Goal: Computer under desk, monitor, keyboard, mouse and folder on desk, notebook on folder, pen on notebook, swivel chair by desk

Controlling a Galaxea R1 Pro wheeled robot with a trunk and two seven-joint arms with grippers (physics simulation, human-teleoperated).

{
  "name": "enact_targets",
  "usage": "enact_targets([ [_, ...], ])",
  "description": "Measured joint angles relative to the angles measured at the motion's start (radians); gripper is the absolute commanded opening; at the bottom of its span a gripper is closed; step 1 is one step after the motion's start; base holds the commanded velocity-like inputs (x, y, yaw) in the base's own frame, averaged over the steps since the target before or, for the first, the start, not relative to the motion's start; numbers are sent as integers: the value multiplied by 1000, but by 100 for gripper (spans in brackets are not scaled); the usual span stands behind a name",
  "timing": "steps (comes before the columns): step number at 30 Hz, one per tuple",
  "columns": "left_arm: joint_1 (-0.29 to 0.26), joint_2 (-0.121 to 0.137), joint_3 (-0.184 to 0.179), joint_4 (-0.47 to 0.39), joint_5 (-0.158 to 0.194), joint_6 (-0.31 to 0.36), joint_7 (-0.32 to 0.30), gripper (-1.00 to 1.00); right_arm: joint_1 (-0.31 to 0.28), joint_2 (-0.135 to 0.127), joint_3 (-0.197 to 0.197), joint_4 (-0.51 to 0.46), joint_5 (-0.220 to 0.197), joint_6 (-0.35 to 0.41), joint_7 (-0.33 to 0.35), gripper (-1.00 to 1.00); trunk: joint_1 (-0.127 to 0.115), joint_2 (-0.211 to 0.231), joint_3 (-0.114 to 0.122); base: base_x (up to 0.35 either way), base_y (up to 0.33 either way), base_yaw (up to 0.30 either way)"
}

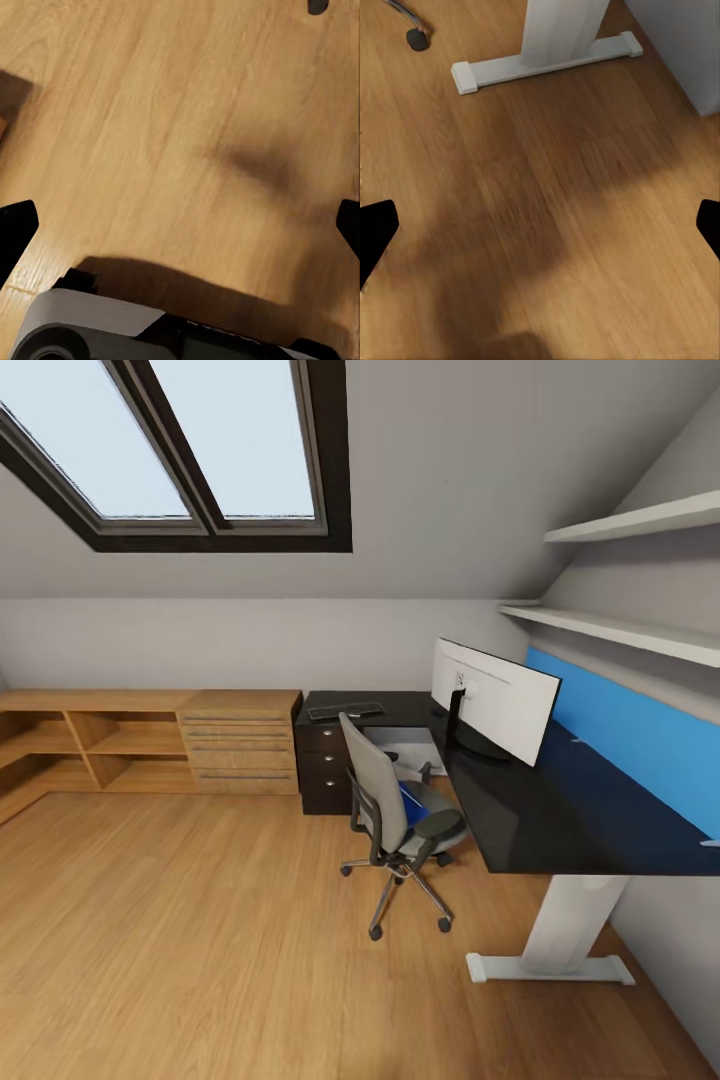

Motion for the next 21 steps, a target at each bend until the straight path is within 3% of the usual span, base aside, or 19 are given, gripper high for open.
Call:
enact_targets([
  [5, -64, -2, 1, -39, -1, 79, 0, 100, -120, 3, 0, -6, 0, 158, -8, 100, 19, -35, -16, 0, 0, 0],
  [8, -106, -2, 0, -46, -2, 154, 0, 100, -190, 4, 2, -7, 0, 298, -6, 100, 31, -56, -25, 0, 0, 0],
  [10, -131, -2, 0, -46, -2, 172, 0, 100, -217, 5, 2, -8, 0, 336, -6, 100, 38, -70, -31, 0, 0, 0],
  [16, -169, -10, -2, -44, -5, 233, -1, 100, -286, 14, 2, -9, 0, 381, -9, 100, 61, -112, -50, 0, 0, 0],
  [21, -178, -6, -3, -55, -5, 246, -6, 100, -301, 32, 3, -15, -1, 381, -7, 100, 81, -147, -66, 0, 0, 0],
])
